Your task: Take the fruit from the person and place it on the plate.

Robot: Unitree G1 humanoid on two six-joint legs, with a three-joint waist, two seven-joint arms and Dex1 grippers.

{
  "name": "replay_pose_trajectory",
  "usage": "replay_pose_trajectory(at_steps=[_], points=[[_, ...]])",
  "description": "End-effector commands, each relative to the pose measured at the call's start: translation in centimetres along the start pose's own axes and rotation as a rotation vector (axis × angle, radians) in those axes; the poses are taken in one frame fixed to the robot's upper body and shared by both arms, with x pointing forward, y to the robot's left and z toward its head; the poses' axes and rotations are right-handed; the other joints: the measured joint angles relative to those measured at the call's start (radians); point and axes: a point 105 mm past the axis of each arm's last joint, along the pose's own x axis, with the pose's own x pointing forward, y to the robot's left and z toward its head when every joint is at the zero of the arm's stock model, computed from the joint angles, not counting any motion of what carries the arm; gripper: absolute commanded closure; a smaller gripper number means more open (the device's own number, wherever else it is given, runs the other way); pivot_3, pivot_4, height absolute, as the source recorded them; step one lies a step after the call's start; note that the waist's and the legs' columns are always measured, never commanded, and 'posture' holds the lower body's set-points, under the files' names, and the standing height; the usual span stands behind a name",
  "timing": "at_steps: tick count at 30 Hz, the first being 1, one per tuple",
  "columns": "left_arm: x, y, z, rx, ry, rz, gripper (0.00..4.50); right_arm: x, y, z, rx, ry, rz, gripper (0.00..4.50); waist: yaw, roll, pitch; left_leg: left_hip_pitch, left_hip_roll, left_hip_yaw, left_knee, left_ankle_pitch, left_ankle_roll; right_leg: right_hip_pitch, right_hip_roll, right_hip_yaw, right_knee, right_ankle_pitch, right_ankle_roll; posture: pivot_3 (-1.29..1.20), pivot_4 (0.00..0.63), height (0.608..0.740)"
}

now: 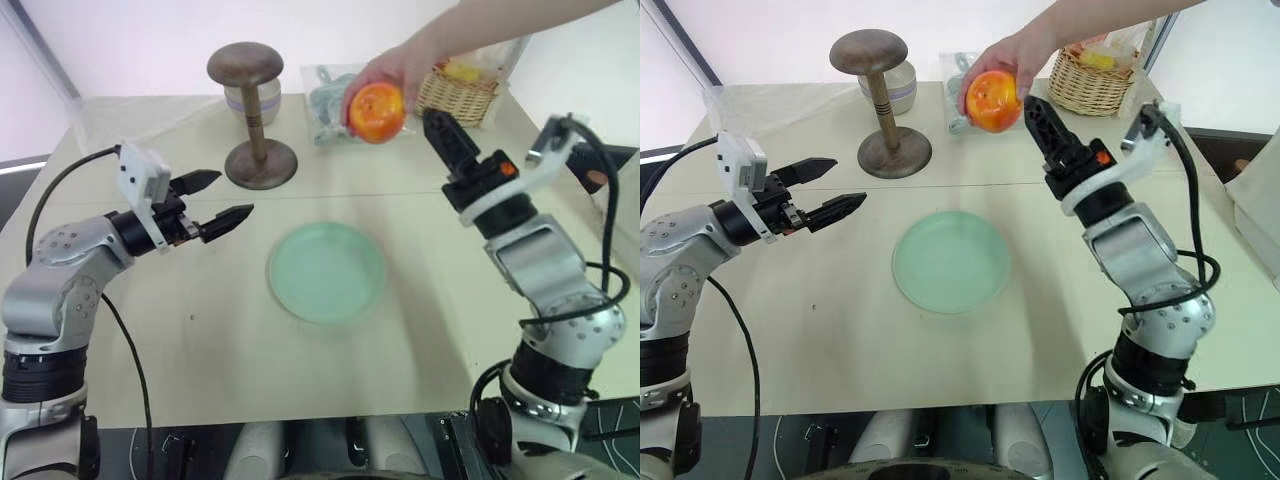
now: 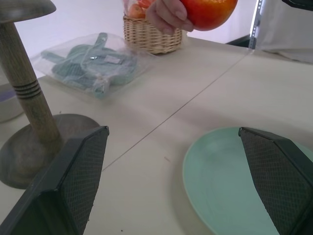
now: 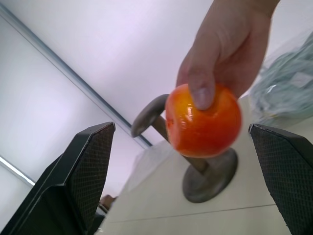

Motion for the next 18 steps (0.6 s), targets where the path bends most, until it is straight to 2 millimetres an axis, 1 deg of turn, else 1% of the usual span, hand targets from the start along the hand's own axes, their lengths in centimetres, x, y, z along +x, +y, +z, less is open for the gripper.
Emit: replay_pose_trajectory(at_steps=[1, 4, 6, 9, 14, 18], points=[[-0.2, 0.1, 1.4, 0.053, -0.039, 0.012, 0.05, 0.7, 0.0, -0.9, 0.062, 0.016, 0.022, 0.00, -0.001, 0.000, 0.000, 0.000, 0.000, 0.000, 0.000, 0.000, 0.000, 0.000, 0.000, 0.000, 0.000, 0.000, 0.000, 0.00, 0.150, 0.740], [-0.3, 0.1, 1.5, 0.055, -0.039, 0.014, 0.05, 1.2, 0.2, -2.2, 0.098, 0.044, 0.044, 0.00, -0.002, 0.001, 0.000, 0.000, 0.000, 0.000, -0.001, 0.000, 0.000, -0.001, 0.000, 0.000, 0.000, 0.000, 0.000, 0.00, 0.150, 0.740], [-0.4, 0.0, 1.5, 0.057, -0.040, 0.014, 0.05, 1.5, 0.3, -2.7, 0.140, 0.045, 0.058, 0.00, -0.003, 0.000, 0.000, 0.000, 0.000, 0.000, -0.001, 0.000, 0.000, -0.001, 0.000, 0.000, 0.000, 0.000, 0.000, 0.00, 0.150, 0.740], [-0.4, 0.0, 1.6, 0.060, -0.042, 0.017, 0.05, 2.1, -0.1, -2.6, 0.175, 0.034, 0.062, 0.00, -0.004, 0.001, 0.000, 0.000, 0.000, 0.000, -0.001, 0.000, 0.000, -0.001, 0.000, 0.000, 0.000, 0.000, 0.000, 0.00, 0.150, 0.740], [-0.6, 0.0, 1.8, 0.064, -0.043, 0.022, 0.05, 3.1, -0.6, -2.3, 0.155, 0.037, 0.082, 0.00, -0.004, 0.001, 0.000, 0.000, 0.000, 0.000, -0.001, 0.000, 0.000, -0.001, 0.000, 0.000, 0.000, 0.000, 0.000, 0.00, 0.150, 0.740], [-0.8, -0.1, 1.9, 0.069, -0.045, 0.027, 0.05, 3.4, -0.9, -2.0, 0.134, 0.036, 0.097, 0.00, -0.004, 0.001, 0.000, 0.000, 0.000, 0.000, -0.001, 0.000, 0.000, -0.001, 0.000, 0.000, 0.000, 0.000, 0.000, 0.00, 0.150, 0.740]])
